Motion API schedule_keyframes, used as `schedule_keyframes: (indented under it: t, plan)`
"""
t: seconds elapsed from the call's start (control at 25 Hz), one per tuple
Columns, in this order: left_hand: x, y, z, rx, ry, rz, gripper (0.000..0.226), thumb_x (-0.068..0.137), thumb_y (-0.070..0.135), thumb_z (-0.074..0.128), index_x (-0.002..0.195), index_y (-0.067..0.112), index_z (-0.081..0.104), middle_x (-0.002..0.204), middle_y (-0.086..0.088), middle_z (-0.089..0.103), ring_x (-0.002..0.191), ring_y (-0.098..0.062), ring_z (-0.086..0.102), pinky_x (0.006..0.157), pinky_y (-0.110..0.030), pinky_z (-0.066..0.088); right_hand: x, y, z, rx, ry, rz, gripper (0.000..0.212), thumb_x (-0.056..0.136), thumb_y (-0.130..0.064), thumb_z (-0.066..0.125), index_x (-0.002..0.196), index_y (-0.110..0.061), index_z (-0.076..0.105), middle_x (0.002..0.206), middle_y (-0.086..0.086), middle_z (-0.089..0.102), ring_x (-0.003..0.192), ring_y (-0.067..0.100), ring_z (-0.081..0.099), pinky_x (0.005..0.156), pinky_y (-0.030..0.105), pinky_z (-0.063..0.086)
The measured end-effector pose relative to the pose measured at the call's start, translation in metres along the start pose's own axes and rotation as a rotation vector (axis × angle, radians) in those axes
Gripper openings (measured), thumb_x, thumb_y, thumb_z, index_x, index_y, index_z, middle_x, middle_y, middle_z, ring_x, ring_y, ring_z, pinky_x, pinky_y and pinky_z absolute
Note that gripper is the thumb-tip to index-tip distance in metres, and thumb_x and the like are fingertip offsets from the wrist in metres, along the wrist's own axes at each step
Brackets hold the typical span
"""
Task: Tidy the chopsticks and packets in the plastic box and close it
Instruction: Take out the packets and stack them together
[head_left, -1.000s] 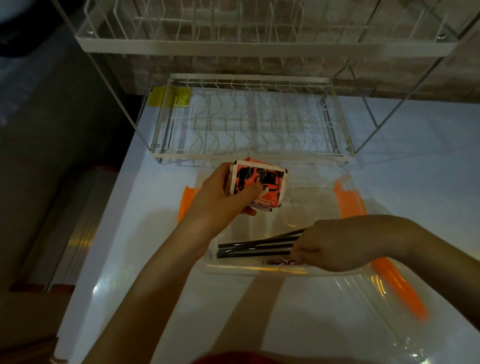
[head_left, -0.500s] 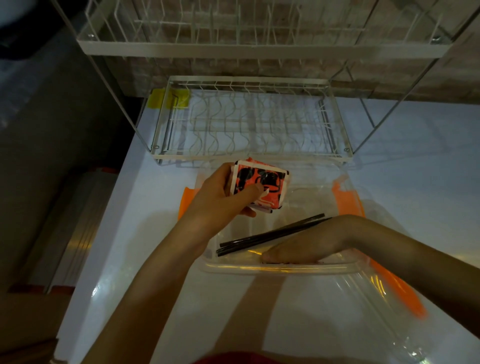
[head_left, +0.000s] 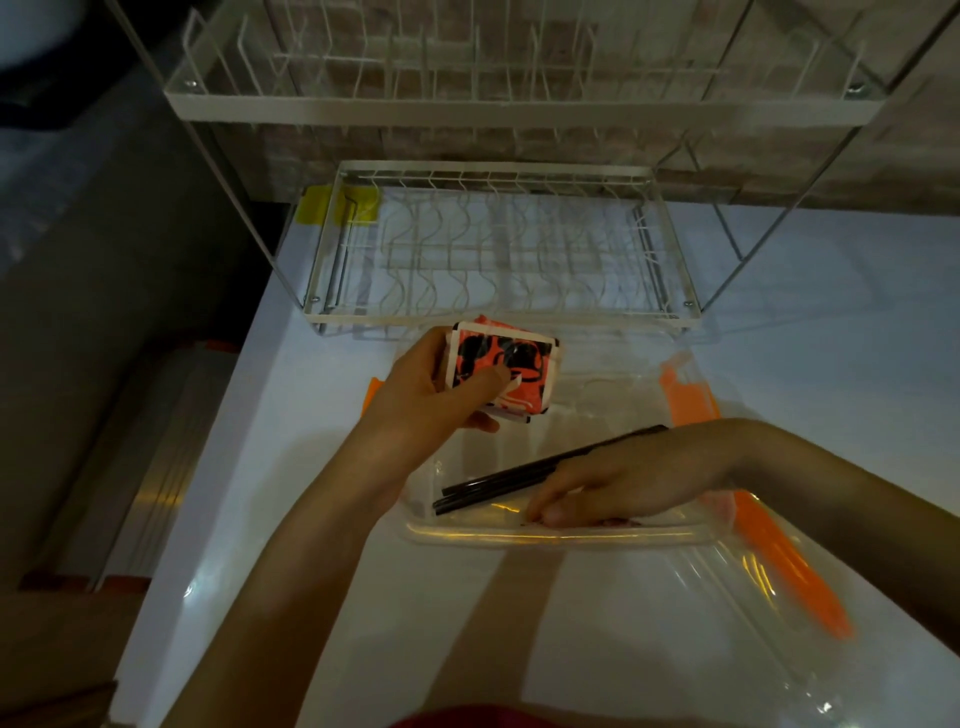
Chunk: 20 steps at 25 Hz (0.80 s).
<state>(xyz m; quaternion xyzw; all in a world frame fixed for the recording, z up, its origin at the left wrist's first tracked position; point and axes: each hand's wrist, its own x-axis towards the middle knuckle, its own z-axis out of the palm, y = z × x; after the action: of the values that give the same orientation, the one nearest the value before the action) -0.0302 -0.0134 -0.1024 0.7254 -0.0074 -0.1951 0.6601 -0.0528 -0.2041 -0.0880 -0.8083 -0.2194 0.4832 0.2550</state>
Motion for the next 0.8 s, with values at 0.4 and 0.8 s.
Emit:
schedule_keyframes:
  t: [0.4, 0.8]
  plan:
    - [-0.007, 0.003, -0.001, -0.007, 0.023, 0.015, 0.033, 0.083, 0.018, 0.059, 0.115, 0.017, 0.054, 0.102, -0.002, 0.067, 0.084, -0.01, 0.068, 0.058, -0.015, 0.053, -0.016, 0.011, -0.003, 0.31, 0.2, -0.094, 0.023, 0.084, -0.013, 0.061, 0.091, -0.034, 0.066, 0.11, -0.004, 0.067, 0.104, 0.014, 0.062, 0.096, 0.026, 0.05]
    - [-0.014, 0.005, 0.003, -0.032, 0.009, 0.016, 0.034, 0.084, 0.017, 0.059, 0.117, 0.015, 0.053, 0.103, -0.004, 0.067, 0.078, -0.008, 0.068, 0.056, -0.014, 0.051, -0.01, 0.007, 0.004, 0.274, 0.337, -0.106, 0.026, 0.086, -0.013, 0.058, 0.089, -0.036, 0.068, 0.08, -0.019, 0.07, 0.076, -0.008, 0.064, 0.065, 0.005, 0.048]
